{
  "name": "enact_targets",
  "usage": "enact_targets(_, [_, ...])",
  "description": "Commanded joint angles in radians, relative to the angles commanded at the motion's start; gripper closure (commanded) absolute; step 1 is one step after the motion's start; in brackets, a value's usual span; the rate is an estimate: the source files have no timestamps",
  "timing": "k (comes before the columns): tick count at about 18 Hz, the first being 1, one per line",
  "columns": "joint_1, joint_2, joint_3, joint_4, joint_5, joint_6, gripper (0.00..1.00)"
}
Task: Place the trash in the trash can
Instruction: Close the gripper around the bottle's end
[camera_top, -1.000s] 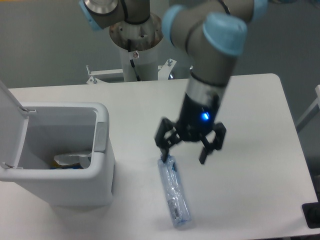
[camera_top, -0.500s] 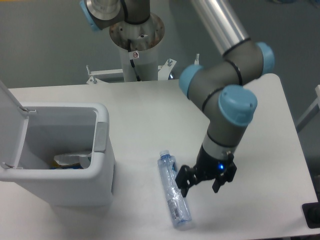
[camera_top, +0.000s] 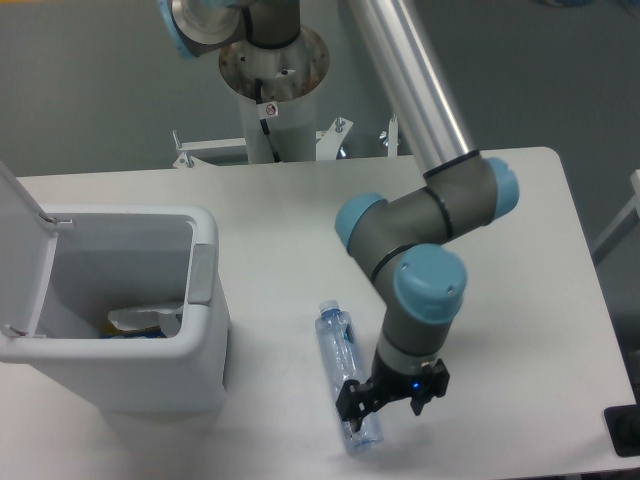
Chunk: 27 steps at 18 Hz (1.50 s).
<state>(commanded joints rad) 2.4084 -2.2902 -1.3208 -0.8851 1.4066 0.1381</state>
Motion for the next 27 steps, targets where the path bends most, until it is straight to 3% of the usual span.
enact_targets(17, [-0.041, -0.058, 0.0, 0.043, 0.109, 0.005, 0.0])
enact_targets(21, [-0.041, -0.069, 0.006, 0.045, 0.133, 0.008, 0.04])
enact_targets(26, [-0.041, -0.06, -0.006, 0.046, 0.135, 0.005, 0.3])
enact_targets(27, [-0.041, -0.058, -0.008, 0.046, 0.135, 0.006, 0.3])
